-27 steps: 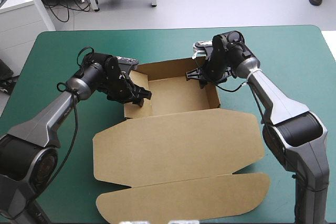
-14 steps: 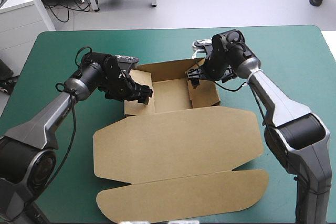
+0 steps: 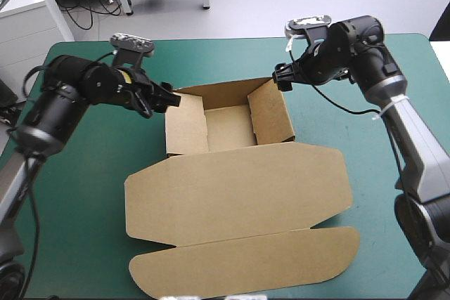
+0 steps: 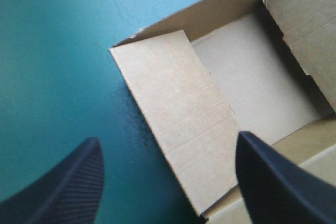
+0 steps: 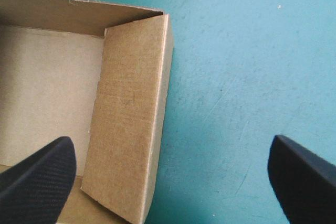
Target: Fold the box
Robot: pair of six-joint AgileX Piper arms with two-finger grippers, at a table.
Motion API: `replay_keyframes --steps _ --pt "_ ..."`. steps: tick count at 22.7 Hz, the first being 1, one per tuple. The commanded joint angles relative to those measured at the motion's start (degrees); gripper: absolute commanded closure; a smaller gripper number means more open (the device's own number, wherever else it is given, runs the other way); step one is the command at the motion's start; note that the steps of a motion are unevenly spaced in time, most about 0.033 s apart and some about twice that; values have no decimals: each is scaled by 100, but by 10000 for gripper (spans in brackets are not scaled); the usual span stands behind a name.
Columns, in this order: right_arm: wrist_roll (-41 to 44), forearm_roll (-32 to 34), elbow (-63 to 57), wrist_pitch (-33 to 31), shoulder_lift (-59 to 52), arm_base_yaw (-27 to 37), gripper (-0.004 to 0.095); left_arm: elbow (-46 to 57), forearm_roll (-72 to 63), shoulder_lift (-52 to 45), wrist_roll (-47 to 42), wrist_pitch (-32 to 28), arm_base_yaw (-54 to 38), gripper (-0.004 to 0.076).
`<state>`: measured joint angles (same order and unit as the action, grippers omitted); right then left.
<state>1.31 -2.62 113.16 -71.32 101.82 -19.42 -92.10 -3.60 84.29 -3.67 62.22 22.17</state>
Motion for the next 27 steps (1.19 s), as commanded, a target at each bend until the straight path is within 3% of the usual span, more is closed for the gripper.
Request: replay_keyframes --steps 1,5,10,16,20,27 --pt "-187 22 183 -51 -614 91 20 -216 262 -836 312 99 24 416" --pt "-292 11 183 -51 -761 91 56 -216 612 -1481 1037 908 24 737" --pt "-355 -487 183 -51 -552 91 69 299 743 -2476 1139 1136 24 734" --pt "-355 -561 183 -51 142 91 72 2719 360 -3822 973 1074 24 734" --pt "-401 -586 183 -41 643 91 76 4203 360 -4380 973 641 24 734" --pt "-414 -689 183 46 1184 91 77 4892 360 -4540 747 365 24 734"
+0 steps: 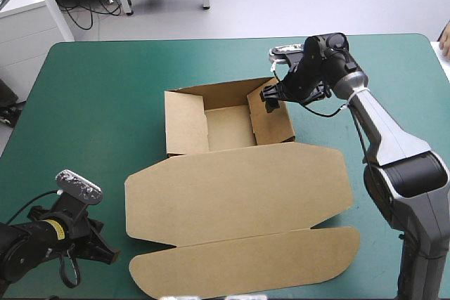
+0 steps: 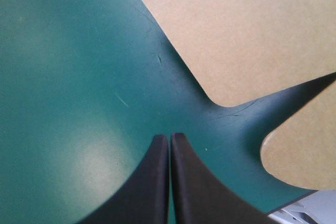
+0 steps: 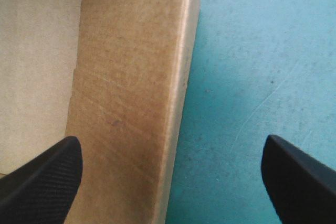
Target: Fold the box
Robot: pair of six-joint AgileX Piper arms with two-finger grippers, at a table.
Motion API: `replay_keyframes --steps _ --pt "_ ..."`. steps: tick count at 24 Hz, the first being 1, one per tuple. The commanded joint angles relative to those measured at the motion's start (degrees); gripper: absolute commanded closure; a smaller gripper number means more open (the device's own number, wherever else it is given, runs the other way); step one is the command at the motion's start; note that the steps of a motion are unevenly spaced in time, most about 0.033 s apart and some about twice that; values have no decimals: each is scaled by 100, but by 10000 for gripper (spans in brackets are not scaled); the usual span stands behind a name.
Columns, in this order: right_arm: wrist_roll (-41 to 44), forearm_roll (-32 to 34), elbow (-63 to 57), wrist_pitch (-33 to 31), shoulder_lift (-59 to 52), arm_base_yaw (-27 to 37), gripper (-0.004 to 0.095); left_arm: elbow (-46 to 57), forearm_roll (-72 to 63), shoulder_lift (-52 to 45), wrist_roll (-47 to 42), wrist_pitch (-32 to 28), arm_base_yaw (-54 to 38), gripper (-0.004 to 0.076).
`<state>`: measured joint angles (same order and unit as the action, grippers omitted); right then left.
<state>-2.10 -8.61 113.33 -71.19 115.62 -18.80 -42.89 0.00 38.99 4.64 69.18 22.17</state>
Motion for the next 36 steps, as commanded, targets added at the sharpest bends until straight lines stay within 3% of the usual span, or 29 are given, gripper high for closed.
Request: replay_keyframes --steps 1,4,7,15,18,22,27,36 --pt "-73 -90 167 49 -149 29 77 -18 0 -10 -96 -356 24 734" --pt "-73 -90 167 59 22 29 138 -12 0 -30 -94 -421 24 734" --pt "-73 -90 167 74 133 29 290 -12 0 -30 -94 -433 24 734" --pt "-73 -68 167 112 177 29 930 -12 183 -30 -94 -473 24 734" --pt "-150 27 227 125 177 40 927 -12 148 -30 -142 -514 24 734" --pt "-223 747 834 87 165 382 927 -12 123 -30 -309 -514 24 734" --pt "-371 895 1549 -62 165 1541 928 -12 152 -30 -309 -514 24 734" --pt "-371 861 1633 -14 295 3542 928 -12 222 -30 -309 -514 24 734"
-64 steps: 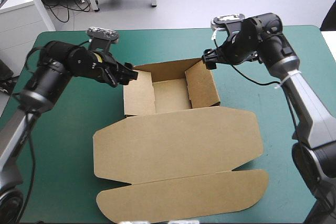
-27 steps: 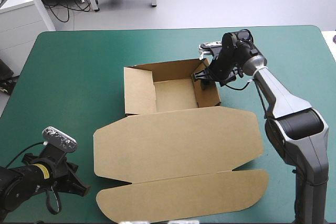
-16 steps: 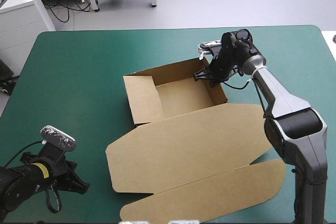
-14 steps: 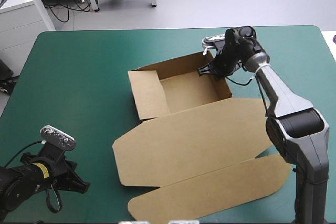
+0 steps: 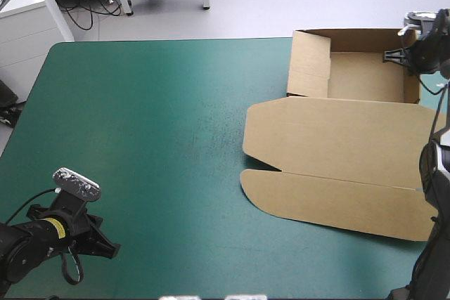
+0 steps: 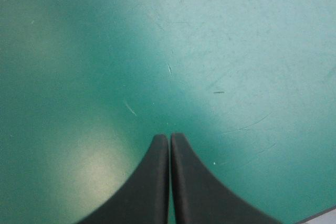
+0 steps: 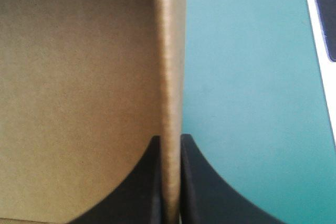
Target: Fold the box
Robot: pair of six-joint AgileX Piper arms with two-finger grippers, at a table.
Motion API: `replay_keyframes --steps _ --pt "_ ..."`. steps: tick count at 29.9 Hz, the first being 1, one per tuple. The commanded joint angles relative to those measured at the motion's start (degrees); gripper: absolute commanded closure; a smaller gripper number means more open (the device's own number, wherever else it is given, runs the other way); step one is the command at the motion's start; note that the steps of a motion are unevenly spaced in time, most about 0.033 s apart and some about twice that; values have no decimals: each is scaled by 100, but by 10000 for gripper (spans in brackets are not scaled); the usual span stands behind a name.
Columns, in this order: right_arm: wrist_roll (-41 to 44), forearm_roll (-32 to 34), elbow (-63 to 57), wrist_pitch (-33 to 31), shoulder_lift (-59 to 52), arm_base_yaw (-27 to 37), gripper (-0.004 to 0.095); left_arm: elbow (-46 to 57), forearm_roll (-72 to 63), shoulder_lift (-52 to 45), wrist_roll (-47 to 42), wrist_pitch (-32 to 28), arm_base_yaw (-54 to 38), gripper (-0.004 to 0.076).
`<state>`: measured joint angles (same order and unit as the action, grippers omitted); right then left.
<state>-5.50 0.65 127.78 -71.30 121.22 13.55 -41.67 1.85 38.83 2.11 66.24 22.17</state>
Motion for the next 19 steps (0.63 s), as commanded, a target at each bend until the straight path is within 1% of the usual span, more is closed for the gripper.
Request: replay_keyframes --steps 1,6,7,9,10,13,16,18,19 --pt "-31 -65 187 -3 -243 393 928 -134 37 -15 -56 -221 24 734" --pt "-196 -65 187 -1 17 744 908 -134 51 -15 -56 -287 24 734" --pt "-196 -65 187 13 64 788 888 -134 51 -15 -56 -300 24 734" --pt "-187 -65 187 96 109 830 815 -134 51 -15 -56 -358 24 734" --pt "-187 -65 187 154 109 853 754 -134 51 -15 -56 -373 24 734" --pt "-187 -65 187 281 109 879 512 -134 51 -15 -56 -395 24 734" --pt "-187 -65 192 310 109 900 223 -134 51 -15 -56 -395 24 734" --pt "-187 -65 202 286 109 900 117 -134 51 -15 -56 -395 24 734" --pt "-187 -96 202 258 81 900 89 -134 51 -15 -56 -395 24 734"
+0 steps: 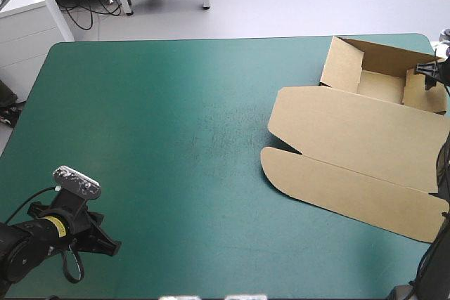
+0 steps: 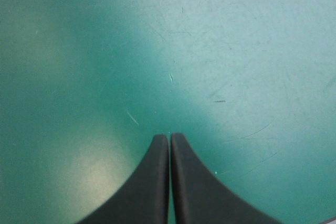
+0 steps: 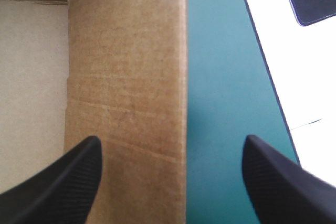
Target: Fold the box
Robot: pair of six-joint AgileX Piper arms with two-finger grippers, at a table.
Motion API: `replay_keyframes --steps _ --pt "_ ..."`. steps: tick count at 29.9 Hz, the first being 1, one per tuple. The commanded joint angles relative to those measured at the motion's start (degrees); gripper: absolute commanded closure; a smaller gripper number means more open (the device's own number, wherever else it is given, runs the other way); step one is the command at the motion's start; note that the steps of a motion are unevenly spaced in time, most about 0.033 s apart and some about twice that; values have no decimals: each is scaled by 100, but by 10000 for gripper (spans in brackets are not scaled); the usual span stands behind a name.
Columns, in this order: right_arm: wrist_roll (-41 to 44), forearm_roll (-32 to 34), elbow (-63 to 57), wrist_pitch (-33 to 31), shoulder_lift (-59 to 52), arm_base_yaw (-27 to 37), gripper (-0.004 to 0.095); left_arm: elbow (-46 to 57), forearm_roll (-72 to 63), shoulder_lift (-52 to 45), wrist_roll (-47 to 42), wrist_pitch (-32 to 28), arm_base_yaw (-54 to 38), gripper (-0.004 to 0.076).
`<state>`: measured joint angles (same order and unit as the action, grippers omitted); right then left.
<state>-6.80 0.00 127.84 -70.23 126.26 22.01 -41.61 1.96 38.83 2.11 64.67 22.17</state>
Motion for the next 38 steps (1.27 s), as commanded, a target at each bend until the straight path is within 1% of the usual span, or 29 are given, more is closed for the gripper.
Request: replay_keyframes --steps 1,4,7,8,10,13,15,16,17,20,23,26,33,38 --pt "-71 -41 196 123 -449 54 85 -140 41 -15 -56 -238 24 734" --pt "-71 -90 196 46 -613 54 122 -140 41 -15 -56 -238 24 734" --pt "-71 -254 196 -161 -843 54 225 -140 41 -15 -56 -238 24 734" --pt "-50 -335 196 -161 -933 54 279 -140 49 -15 -56 -238 24 734" --pt "-28 -582 196 -161 -1148 54 419 -140 75 -15 -56 -238 24 734" --pt "-58 -969 196 -161 -1466 54 673 -140 106 -15 -56 -238 24 734" --pt "-58 -1213 196 -161 -1684 54 862 -140 106 -15 -56 -238 24 734" --pt "-58 -1328 196 -161 -1768 27 931 -140 106 -15 -56 -238 24 734" --pt "-61 -1415 196 -161 -1874 -3 917 -140 106 -15 -56 -238 24 734" --pt "-61 -1496 196 -161 -2176 -205 922 -140 106 -15 -149 -266 24 734" --pt "-80 -1486 66 -161 -2483 -571 922 -140 106 -15 -160 -341 24 734" --pt "-189 -1435 -380 -161 -2874 -1028 922 -140 72 -15 -160 -465 24 734" --pt "-225 -907 -2080 -108 -3935 -2164 922 -140 67 -15 -160 -745 24 734" --pt "-46 -691 -3417 349 -4814 -2820 922 -140 84 -15 -138 -1118 24 734"
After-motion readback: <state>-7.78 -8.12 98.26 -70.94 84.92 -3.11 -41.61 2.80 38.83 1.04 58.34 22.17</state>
